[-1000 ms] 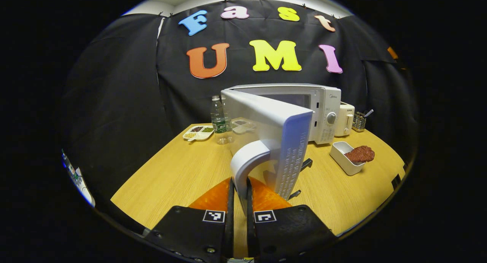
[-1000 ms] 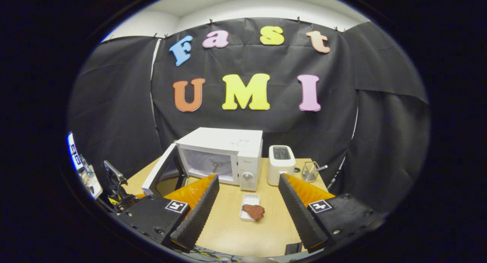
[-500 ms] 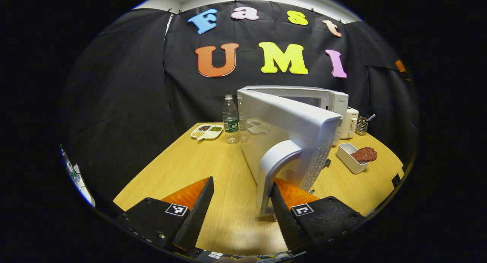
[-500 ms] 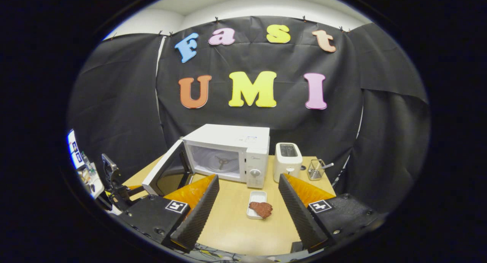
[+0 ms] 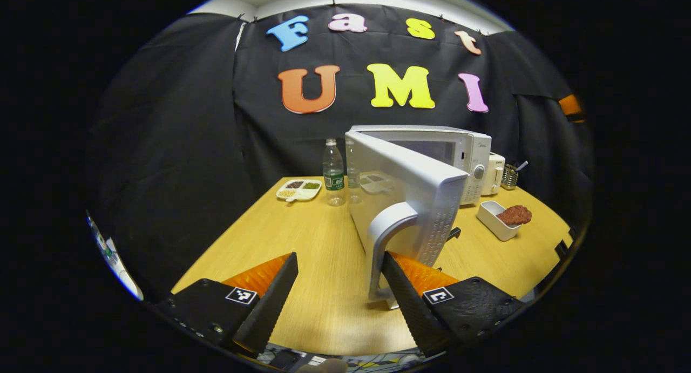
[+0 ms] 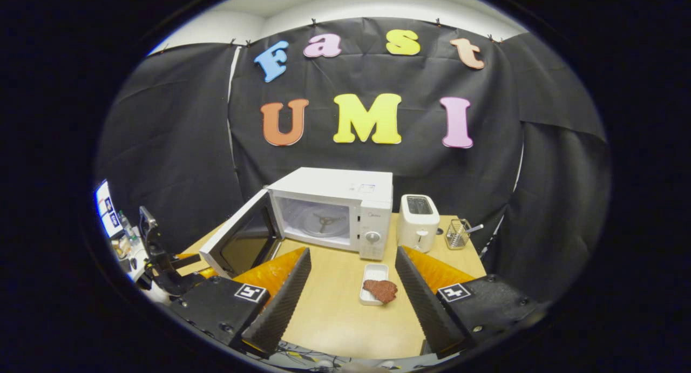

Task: Open the microwave oven with the left hand, put the food in, and close the microwave oven.

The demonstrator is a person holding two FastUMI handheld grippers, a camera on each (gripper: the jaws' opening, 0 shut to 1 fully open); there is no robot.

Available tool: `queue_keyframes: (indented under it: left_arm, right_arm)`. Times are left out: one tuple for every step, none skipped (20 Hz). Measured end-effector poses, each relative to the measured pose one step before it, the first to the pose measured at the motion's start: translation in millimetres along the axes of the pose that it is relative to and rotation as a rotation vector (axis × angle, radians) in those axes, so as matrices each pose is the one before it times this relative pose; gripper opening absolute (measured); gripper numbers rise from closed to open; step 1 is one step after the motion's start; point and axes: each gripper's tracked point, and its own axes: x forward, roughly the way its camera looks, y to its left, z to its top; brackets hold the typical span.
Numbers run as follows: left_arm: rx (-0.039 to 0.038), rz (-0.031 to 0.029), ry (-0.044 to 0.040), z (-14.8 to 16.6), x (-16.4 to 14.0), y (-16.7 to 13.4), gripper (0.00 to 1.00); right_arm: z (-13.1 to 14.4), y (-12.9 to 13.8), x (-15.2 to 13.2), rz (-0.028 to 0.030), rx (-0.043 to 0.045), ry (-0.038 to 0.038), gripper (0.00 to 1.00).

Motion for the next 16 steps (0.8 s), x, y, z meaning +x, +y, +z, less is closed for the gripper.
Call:
queue_keyframes:
  left_arm:
    - [0.01955, 0.02124, 0.00599, -2.70, -1.82, 9.51, 0.95]
    - [-0.00324, 0.01734, 0.00499, -1.26, -2.57, 8.70, 0.96]
    - [0.00180, 0.02331, 0.00713, -1.70, -1.91, 11.06, 0.96]
    - [-0.00582, 0.02569, 0.00561, -1.85, -1.42, 11.31, 0.96]
    - [-0.01235, 0.01902, 0.00353, -0.93, -1.15, 9.23, 0.96]
    - [-0.00518, 0.01790, 0.00212, -1.17, -4.42, 7.50, 0.96]
    - [-0.00002, 0.01434, 0.00173, -0.99, -3.00, 6.72, 0.96]
    - [0.00307, 0.01162, 0.00316, -1.81, -3.99, 3.89, 0.96]
    - [0.00047, 0.00752, 0.00546, -1.22, -4.81, 5.16, 0.96]
    - [-0.00160, 0.00744, 0.00393, -0.09, -6.74, 3.26, 0.96]
    - [-0.00506, 0.00622, -0.00080, 1.46, -6.57, 1.43, 0.96]
    - [-0.01212, -0.00007, 0.00005, 3.59, -6.25, -1.48, 0.96]
    - [-0.01356, -0.00377, -0.00150, 5.04, -6.51, -3.50, 0.96]
    - [-0.01241, -0.00340, -0.00238, 5.61, -7.05, -4.79, 0.96]
    - [-0.00679, -0.00928, -0.00607, 7.70, -7.25, -6.29, 0.96]
    - [-0.00578, -0.00974, -0.01260, 8.98, -6.91, -8.67, 0.96]
  right_arm:
    - [-0.93, 1.88, 0.91, 0.00301, 0.00393, 0.00107, 1.00]
    - [-2.66, 2.42, 1.71, 0.00717, 0.00334, 0.00379, 1.00]
    - [-3.13, 2.27, 1.62, 0.00386, 0.00014, 0.00777, 1.00]
    - [-2.90, 0.75, 1.75, 0.00375, -0.00123, 0.00387, 1.00]
    - [-1.98, -0.66, 2.89, -0.00061, -0.00137, 0.00245, 1.00]
    - [-4.46, -2.32, 2.64, -0.00454, -0.00315, 0.00394, 1.00]
    - [-5.11, -4.45, 4.19, -0.01201, -0.00269, 0.00581, 1.00]
    - [-5.98, -4.79, 5.28, -0.00914, -0.00013, -0.00019, 0.92]
    - [-8.46, -6.84, 4.49, -0.01167, -0.00184, 0.01038, 0.92]
    - [-10.94, -5.49, 6.35, -0.00472, 0.00059, 0.00130, 1.00]
    - [-12.60, -8.05, 7.61, -0.01164, 0.00369, 0.02146, 1.00]
    - [-15.36, -6.88, 10.58, -0.00030, 0.00892, 0.01900, 1.00]
    - [-16.04, -10.29, 10.32, -0.00825, 0.00903, 0.02348, 1.00]
    - [-17.88, -9.65, 11.70, -0.00706, 0.01424, 0.03019, 1.00]
    - [-17.63, -7.74, 13.52, 0.00387, 0.02763, 0.03027, 1.00]
    - [-18.14, -9.58, 14.76, -0.00171, 0.03052, 0.03802, 1.00]
